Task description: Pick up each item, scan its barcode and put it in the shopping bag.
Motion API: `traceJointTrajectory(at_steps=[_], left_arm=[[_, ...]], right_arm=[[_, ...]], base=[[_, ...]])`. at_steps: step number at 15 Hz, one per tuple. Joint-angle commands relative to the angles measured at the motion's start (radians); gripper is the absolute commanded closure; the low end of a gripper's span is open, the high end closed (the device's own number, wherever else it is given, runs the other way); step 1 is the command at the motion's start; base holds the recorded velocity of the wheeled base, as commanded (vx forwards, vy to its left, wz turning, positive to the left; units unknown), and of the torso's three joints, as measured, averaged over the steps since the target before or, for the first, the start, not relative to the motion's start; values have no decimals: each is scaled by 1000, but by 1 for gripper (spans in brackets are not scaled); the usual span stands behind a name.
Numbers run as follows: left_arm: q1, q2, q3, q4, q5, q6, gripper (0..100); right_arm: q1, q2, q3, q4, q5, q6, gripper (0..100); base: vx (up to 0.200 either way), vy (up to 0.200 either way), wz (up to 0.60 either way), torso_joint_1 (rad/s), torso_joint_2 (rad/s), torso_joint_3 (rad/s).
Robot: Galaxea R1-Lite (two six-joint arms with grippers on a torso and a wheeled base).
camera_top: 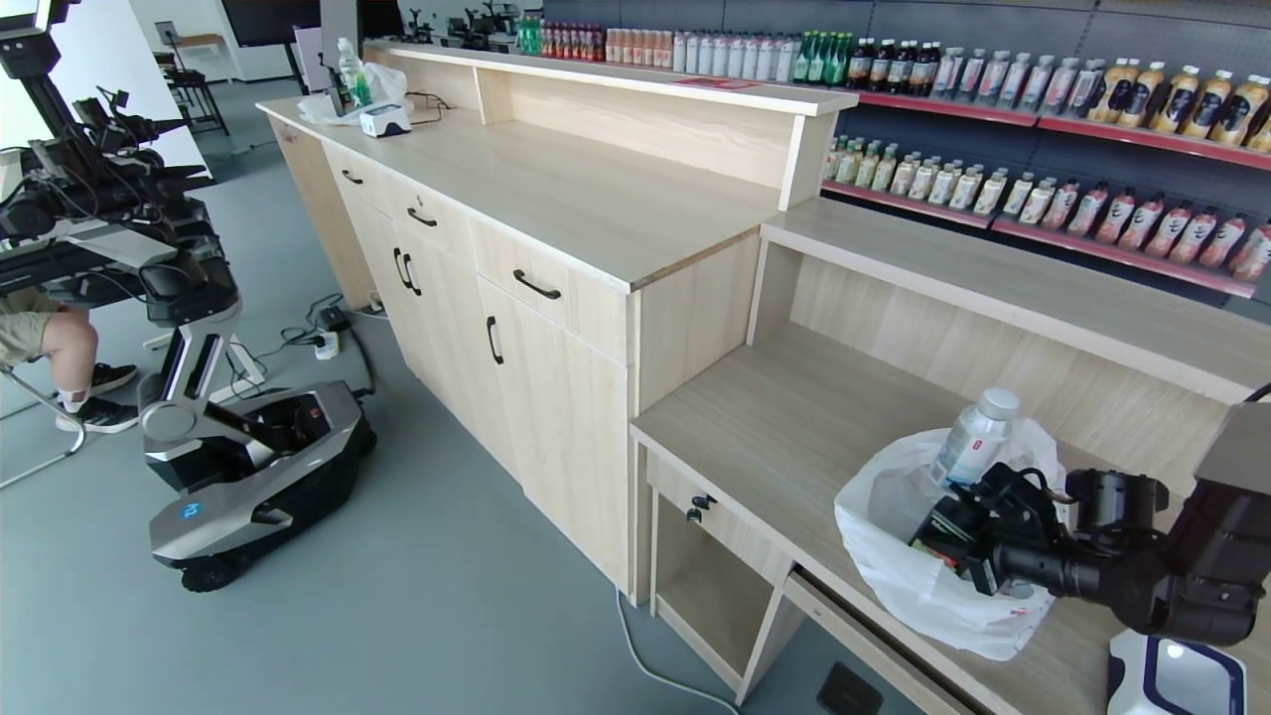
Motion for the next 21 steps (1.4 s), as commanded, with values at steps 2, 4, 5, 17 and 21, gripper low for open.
traceJointTrajectory(at_steps=[2,4,5,17,21], left_arm=[[0,2,0,0,0,1,0],[0,0,0,0,0,-1,0],[0,0,0,0,0,-1,0],[0,0,0,0,0,-1,0],[0,2,0,0,0,-1,0]], right_arm=[[-4,9,-4,5,-2,-1,100],[-6,1,-15,13,-2,5,0],[-4,-17,-16,20,-2,8,0],[-39,-836,266,309,-166,105,0],[-56,-1045,271,450,-286,62,0]], base=[[0,0,0,0,0,0],[0,0,0,0,0,0],[0,0,0,0,0,0],[0,0,0,0,0,0],[0,0,-450,1,1,4]])
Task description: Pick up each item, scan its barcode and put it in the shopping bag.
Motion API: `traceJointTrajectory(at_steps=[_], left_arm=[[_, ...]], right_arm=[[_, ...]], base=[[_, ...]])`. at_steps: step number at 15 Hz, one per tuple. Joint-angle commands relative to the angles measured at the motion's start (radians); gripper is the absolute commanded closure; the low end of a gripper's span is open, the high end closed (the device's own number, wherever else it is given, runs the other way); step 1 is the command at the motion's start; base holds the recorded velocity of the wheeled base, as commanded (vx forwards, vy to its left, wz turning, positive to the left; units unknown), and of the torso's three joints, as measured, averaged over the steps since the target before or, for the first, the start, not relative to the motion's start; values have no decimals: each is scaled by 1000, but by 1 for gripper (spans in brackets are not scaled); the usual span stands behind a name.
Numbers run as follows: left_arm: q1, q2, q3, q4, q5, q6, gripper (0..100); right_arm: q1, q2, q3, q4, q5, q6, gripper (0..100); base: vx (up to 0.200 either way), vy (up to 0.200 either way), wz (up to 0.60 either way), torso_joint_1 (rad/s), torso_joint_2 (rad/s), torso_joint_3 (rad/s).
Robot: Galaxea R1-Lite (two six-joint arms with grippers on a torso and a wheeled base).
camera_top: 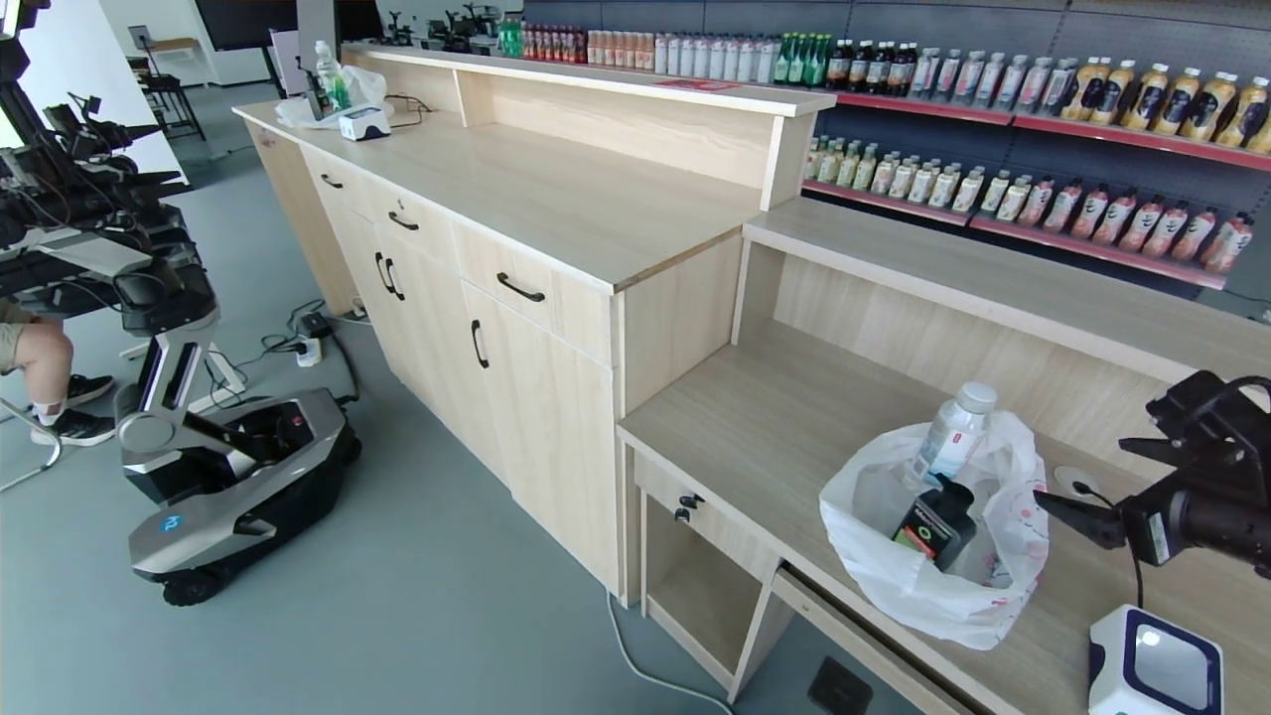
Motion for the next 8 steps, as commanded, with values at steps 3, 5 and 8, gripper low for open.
traceJointTrajectory(at_steps=[3,5,8], left_arm=[[0,2,0,0,0,-1,0],[0,2,0,0,0,0,0],[0,2,0,0,0,-1,0]], right_arm=[[-28,-232,16,82,-37,57,0],[-31,-281,9,82,-49,105,0],[-28,-371,2,97,-224,248,0]], base=[[0,0,-600,4,4,1],[0,0,-600,5,0,5],[0,0,-600,2,2,9]])
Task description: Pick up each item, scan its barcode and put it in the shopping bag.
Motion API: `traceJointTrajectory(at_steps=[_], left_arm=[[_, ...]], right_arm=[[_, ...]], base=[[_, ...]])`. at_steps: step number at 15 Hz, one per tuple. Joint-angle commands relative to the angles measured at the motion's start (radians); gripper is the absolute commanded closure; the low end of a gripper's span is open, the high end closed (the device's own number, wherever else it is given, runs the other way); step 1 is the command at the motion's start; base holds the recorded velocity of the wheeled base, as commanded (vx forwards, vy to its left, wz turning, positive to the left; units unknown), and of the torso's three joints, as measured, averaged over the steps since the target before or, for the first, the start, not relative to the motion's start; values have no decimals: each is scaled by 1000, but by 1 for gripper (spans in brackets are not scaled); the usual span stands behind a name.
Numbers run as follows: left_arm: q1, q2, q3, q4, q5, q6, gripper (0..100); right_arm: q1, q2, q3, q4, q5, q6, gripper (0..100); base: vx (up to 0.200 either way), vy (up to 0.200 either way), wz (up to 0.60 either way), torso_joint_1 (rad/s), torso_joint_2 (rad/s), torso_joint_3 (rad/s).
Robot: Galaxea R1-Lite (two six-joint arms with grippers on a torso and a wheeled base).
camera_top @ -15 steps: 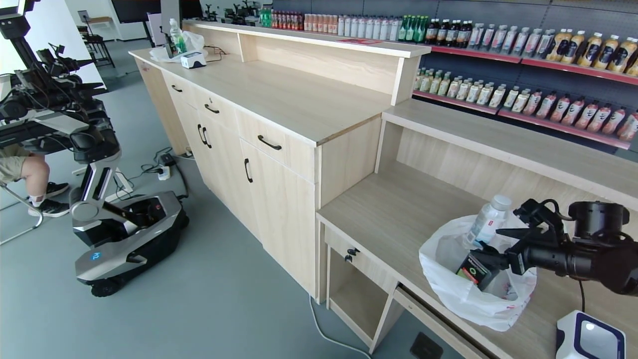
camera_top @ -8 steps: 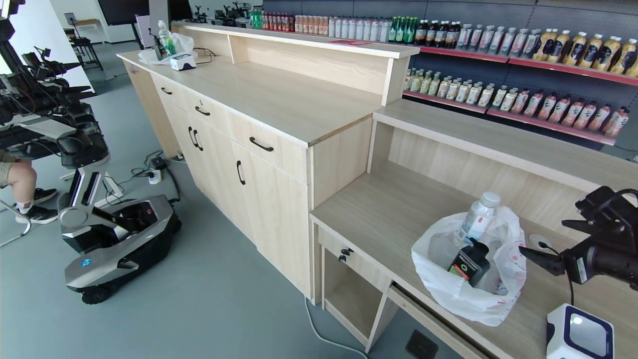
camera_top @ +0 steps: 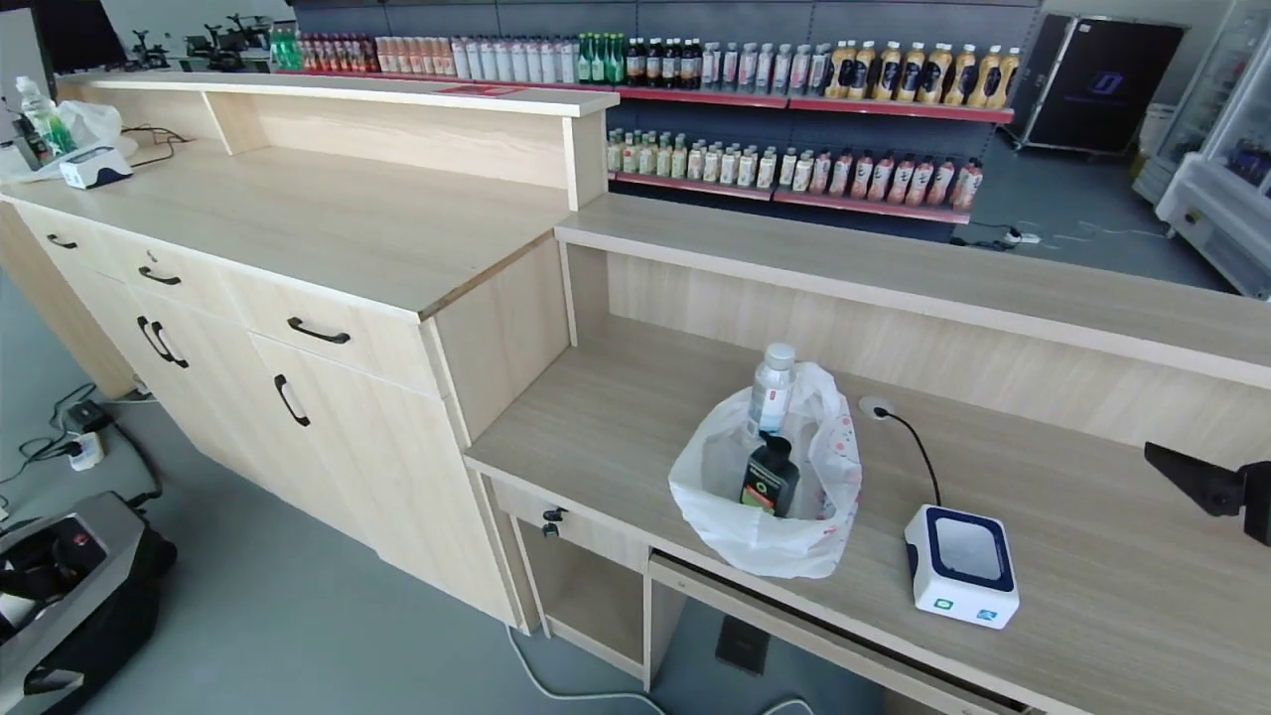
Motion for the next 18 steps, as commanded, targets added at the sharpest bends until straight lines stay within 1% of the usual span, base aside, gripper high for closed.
traceJointTrajectory(at_steps=[1,4,5,6,7,9,10,11,12,14,15,16,17,18], left_arm=[[1,2,0,0,0,0,0],[1,0,0,0,0,-1,0],[1,2,0,0,0,0,0],[1,2,0,0,0,-1,0],[1,0,0,0,0,-1,0],[1,2,0,0,0,0,0],[1,2,0,0,0,-1,0],[1,2,0,0,0,-1,0],[1,2,0,0,0,-1,0],[1,2,0,0,0,0,0],[1,2,0,0,0,-1,0],[1,0,0,0,0,-1,0],[1,2,0,0,0,-1,0],[1,2,0,0,0,0,0]], right_arm=[[0,-106,-6,37,-74,63,0],[-29,-258,-1,231,-100,74,0],[-29,-279,2,254,-105,74,0],[-26,-339,26,308,-131,74,0],[-26,-373,49,325,-149,75,0],[-23,-454,107,331,-154,81,0],[-9,-505,138,322,-148,89,0],[26,-555,172,310,-143,121,0],[54,-604,226,288,-139,158,0],[74,-696,341,248,-131,207,0],[109,-776,416,221,-129,233,0],[135,-828,445,201,-128,239,0],[152,-877,445,222,-128,243,0],[169,-923,445,276,-122,250,0]], base=[[0,0,-600,2,-7,7],[0,0,-600,2,4,2],[0,0,-600,7,7,2],[0,0,-600,2,2,2],[0,0,-600,-2,2,-2],[0,0,-600,2,7,0],[0,0,-600,2,2,-2],[0,0,-600,2,2,-2],[0,0,0,0,0,0],[0,0,0,0,0,0],[0,0,0,0,0,0],[0,0,0,0,0,0],[0,0,0,0,0,0],[0,0,0,0,0,0]])
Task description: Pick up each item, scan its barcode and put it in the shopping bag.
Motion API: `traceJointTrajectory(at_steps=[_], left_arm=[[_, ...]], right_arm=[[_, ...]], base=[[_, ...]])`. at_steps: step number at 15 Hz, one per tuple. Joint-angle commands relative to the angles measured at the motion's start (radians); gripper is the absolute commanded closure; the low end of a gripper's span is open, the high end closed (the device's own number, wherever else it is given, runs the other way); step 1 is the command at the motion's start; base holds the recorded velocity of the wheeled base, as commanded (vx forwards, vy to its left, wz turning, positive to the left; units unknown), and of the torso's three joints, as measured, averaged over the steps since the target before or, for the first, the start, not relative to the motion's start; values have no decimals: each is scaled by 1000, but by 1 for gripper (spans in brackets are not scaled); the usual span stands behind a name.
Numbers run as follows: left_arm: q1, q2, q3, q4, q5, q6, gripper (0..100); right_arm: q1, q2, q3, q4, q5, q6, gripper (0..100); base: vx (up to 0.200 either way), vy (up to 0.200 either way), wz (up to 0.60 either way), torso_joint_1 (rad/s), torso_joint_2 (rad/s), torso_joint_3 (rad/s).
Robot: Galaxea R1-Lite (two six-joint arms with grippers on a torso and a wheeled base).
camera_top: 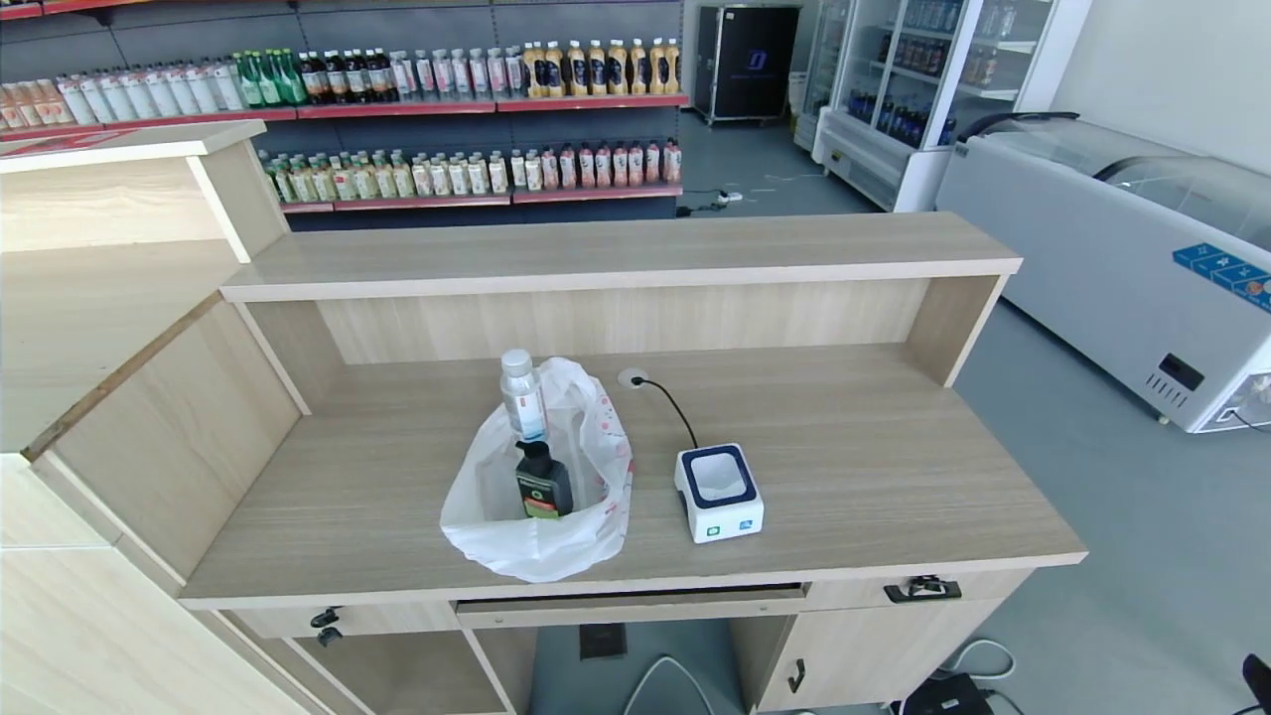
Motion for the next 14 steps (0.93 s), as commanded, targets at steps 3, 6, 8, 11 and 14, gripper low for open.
traceJointTrajectory(at_steps=[3,6,8,11,14], left_arm=[[1,2,0,0,0,0,0],[1,0,0,0,0,0,0],[1,2,0,0,0,0,0],[1,0,0,0,0,-1,0],[1,2,0,0,0,-1,0]], right_arm=[[91,-281,31,188,18,29,0],[102,-309,31,217,47,71,0],[110,-309,31,223,56,71,0],[176,-342,31,237,47,61,0],[188,-401,31,240,47,42,0]], base=[[0,0,0,0,0,0],[0,0,0,0,0,0],[0,0,0,0,0,0],[0,0,0,0,0,0],[0,0,0,0,0,0]])
